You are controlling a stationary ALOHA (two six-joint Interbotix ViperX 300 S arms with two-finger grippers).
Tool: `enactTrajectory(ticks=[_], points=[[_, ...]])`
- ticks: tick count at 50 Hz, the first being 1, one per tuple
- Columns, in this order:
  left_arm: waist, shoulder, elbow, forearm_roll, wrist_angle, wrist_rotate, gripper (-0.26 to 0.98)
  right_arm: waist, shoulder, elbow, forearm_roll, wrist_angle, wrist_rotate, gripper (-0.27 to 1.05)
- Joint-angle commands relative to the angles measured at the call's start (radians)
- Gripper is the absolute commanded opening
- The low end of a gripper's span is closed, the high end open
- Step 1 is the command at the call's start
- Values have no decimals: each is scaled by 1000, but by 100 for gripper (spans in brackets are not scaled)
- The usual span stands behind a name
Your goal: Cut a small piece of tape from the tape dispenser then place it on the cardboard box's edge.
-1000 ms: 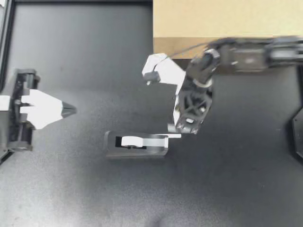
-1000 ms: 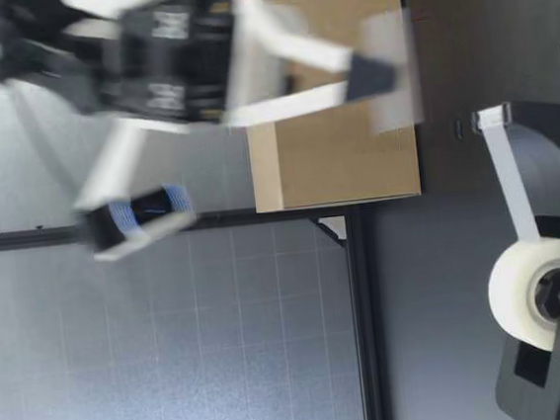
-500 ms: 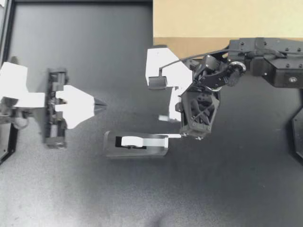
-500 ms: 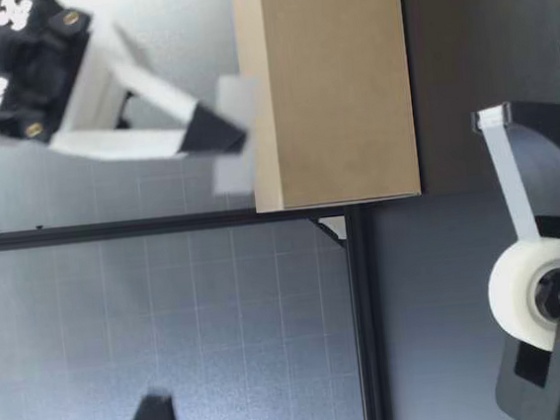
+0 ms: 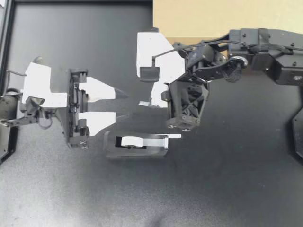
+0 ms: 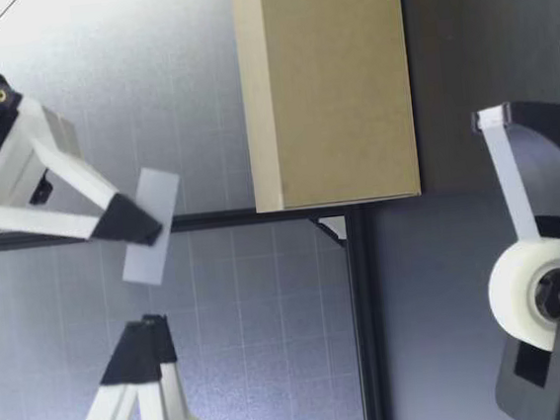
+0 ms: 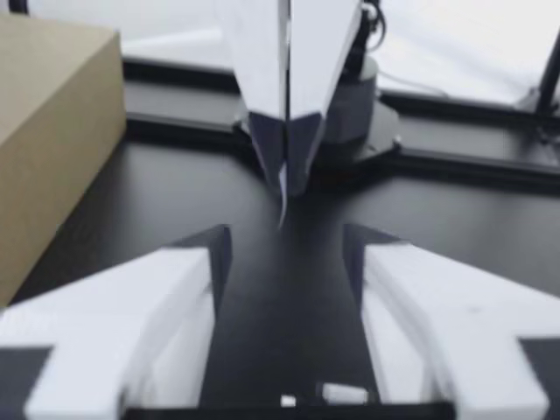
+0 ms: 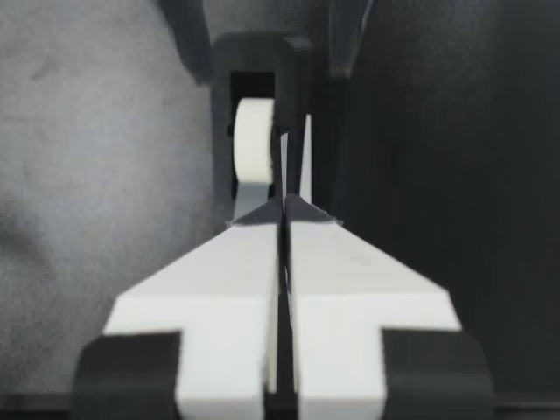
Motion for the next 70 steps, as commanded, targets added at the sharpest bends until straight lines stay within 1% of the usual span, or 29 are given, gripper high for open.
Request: enactTrajectory(ticks=[1,12,21,26,31,41,45,48,51,61,65,68,70], points=[[3,9,-25,-2,-46,0,45,3,0,-43,0,2,-2,-9],[2,46,-48,-2,-57,-2,45,5,41,-89,-5,34,-6,-9],[2,52,-51,-2,-57,-2,44,3,54,-104,-9,46,-5,-9],[2,55,-51,0,-58,-2,40,5,54,-112,-9,46,-5,-9],[3,58,-51,-2,-58,-2,31,3,54,-117,-9,46,-5,-9],[2,52,-44,0,-64,0,4,3,55,-115,-9,55,-3,-9],[2,49,-43,0,-64,2,-4,3,54,-114,-9,57,-3,-9],[2,48,-41,0,-64,0,-8,3,55,-112,-9,58,-3,-9],[2,48,-41,0,-64,0,-10,3,55,-112,-9,58,-3,-9],[2,48,-41,-2,-64,2,-10,3,57,-110,-9,66,-2,-7],[3,49,-43,-2,-64,2,-10,3,58,-110,-9,66,0,-3],[2,51,-44,-2,-64,0,-10,3,60,-110,-9,66,0,5],[2,52,-48,-2,-64,0,-10,3,61,-109,-9,66,0,12]])
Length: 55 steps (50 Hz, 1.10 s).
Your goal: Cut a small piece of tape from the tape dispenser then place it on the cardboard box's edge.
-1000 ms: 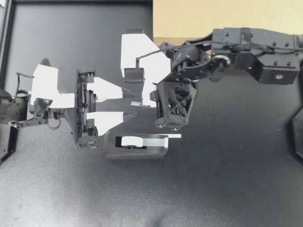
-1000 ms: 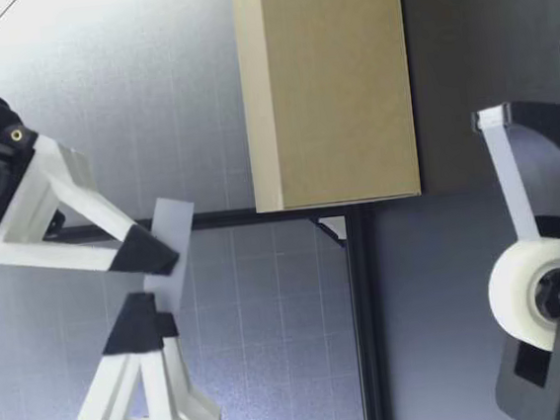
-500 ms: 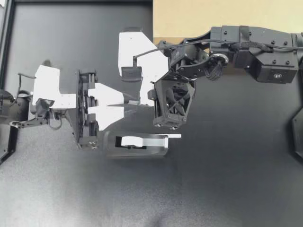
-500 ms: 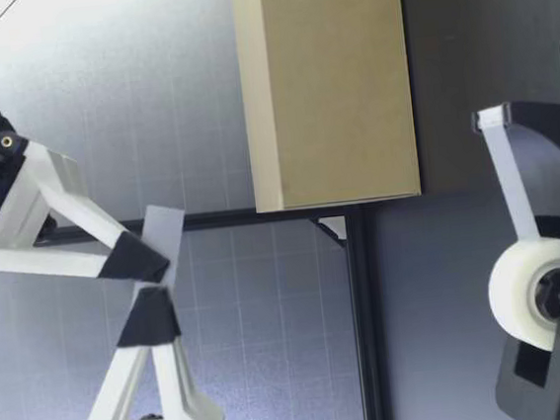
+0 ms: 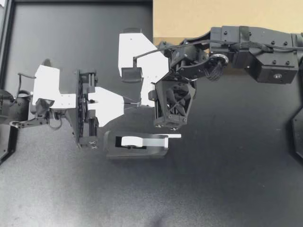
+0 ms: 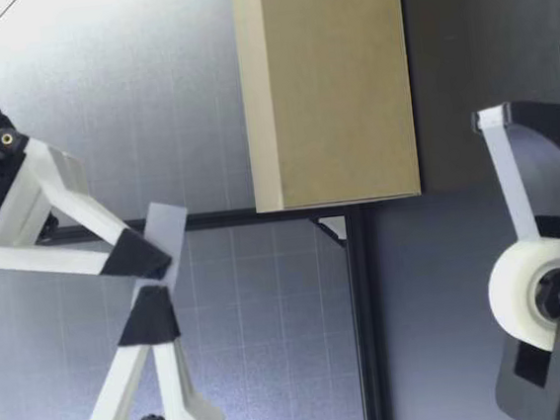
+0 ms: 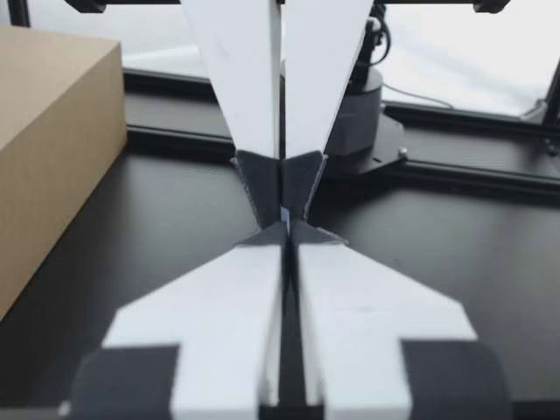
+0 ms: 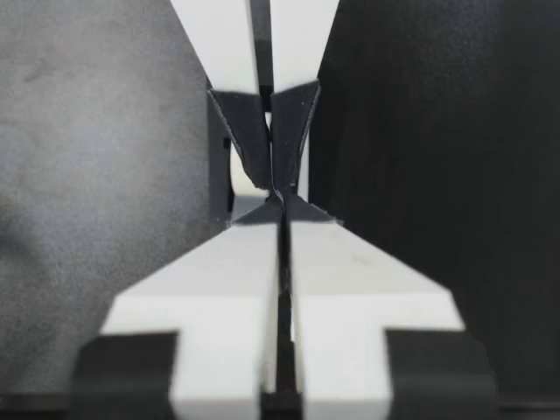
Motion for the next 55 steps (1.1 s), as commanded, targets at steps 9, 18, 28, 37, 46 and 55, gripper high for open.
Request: enactTrajectory(ticks=[9,18,28,37,46,55], points=[[2,-5,-26,-3,-11,0,-10,2,-6,-14,-3,-3,0,41],[2,-2,-26,-14,-11,-2,-10,-5,-32,6,-69,-12,9,42],[15,35,-48,-233,-38,0,-10,-41,-129,98,-155,-86,66,42],[55,101,-120,-506,-51,-37,-10,-84,-270,252,-196,-262,115,42],[153,184,-204,-588,-21,-207,-10,-166,-354,448,-202,-525,138,42],[230,281,-265,-568,23,-408,-10,-247,-359,607,-201,-876,140,34]])
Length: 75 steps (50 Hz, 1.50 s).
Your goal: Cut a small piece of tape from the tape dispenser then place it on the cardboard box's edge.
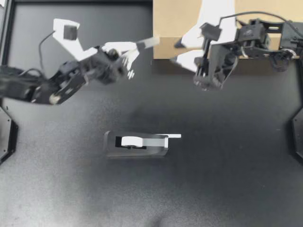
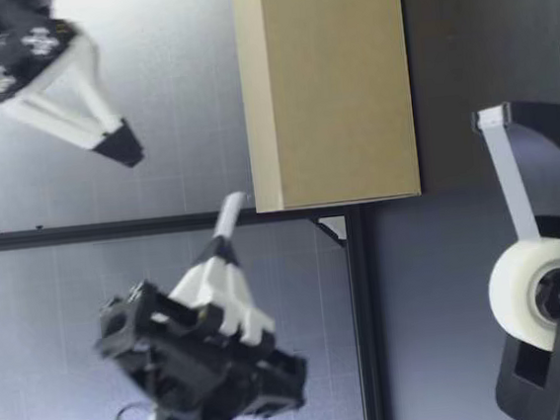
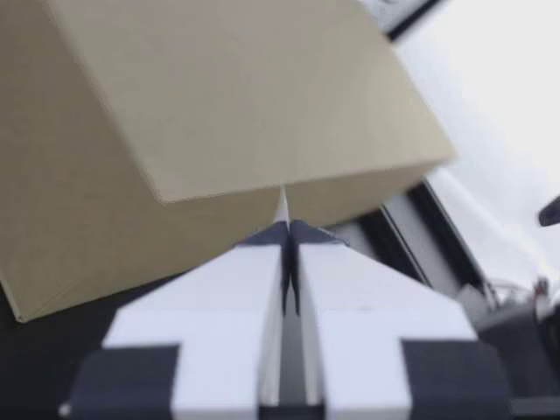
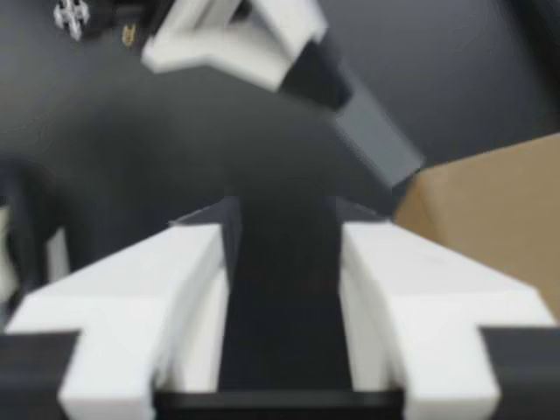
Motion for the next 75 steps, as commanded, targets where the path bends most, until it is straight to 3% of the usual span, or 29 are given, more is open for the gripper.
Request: enactTrajectory(ticks=[1,12,19,50,75], points=[[31,25,-43,17,5,-63,-10,-34,-11,43,2,-179,0,31],[66,89,-80,54,-2,-181,-10,-81,78,77,3,-400,-5,-2],[72,104,-98,57,-2,-187,-10,-95,127,60,3,-425,-9,-12],[84,126,-91,54,8,-196,-10,-121,307,-14,2,-419,-15,-13],[84,138,-91,51,9,-198,-10,-155,365,-35,3,-403,-15,-13]])
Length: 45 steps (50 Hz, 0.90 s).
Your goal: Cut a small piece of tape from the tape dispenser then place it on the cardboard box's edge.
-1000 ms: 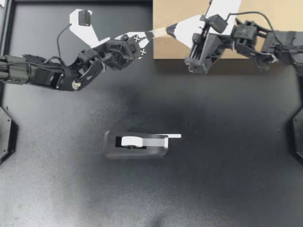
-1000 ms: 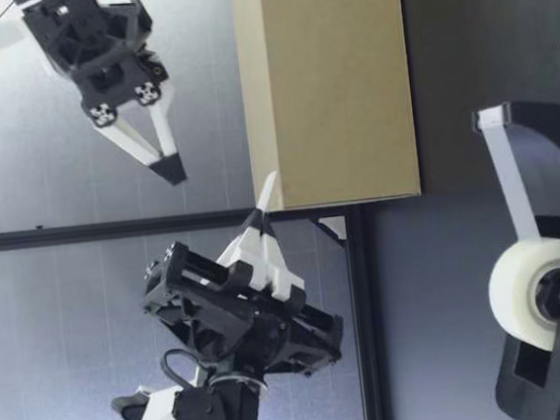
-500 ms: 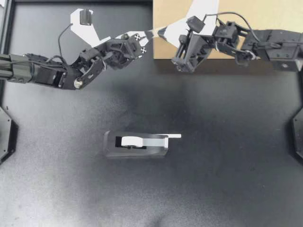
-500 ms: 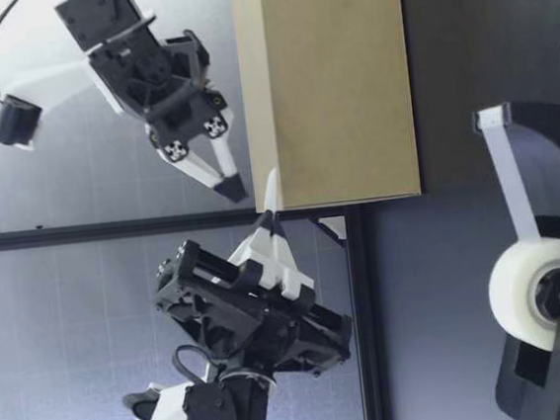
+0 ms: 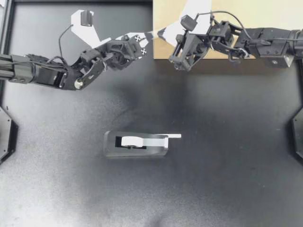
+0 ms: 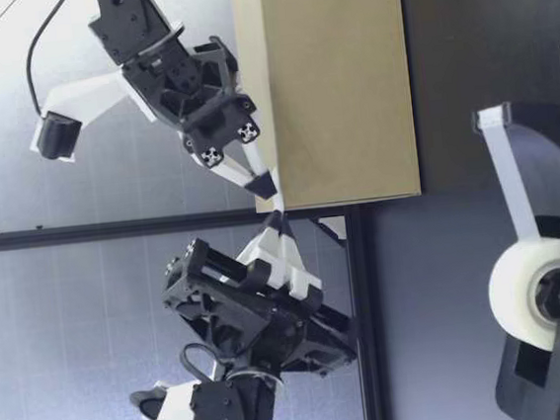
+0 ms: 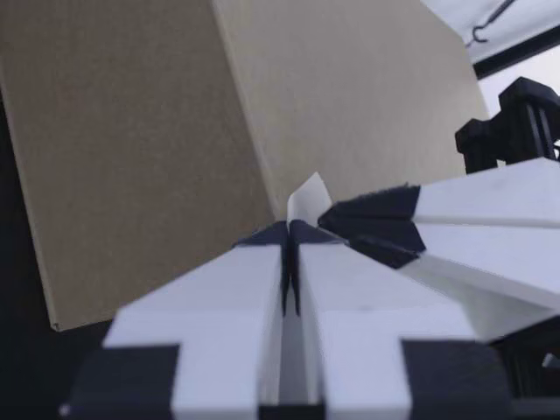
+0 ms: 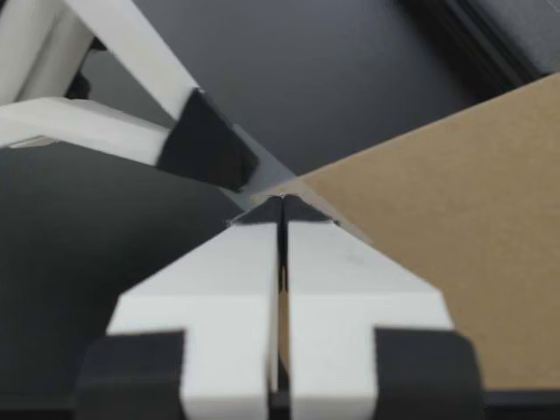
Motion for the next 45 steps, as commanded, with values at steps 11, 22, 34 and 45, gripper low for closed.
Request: enactTrajectory(ticks=[11,22,34,45], points=[[5,-14,-6,3,-5,2,-10,-17,34,-55,-2,17,-3,-13],[6,-14,5,-9,-3,3,-10,-18,61,-100,-2,32,-5,-13],[5,-18,8,15,-5,29,2,-20,58,-103,-2,37,-3,-13],[6,-32,12,17,-5,32,47,-21,46,-104,-3,38,-2,-13]])
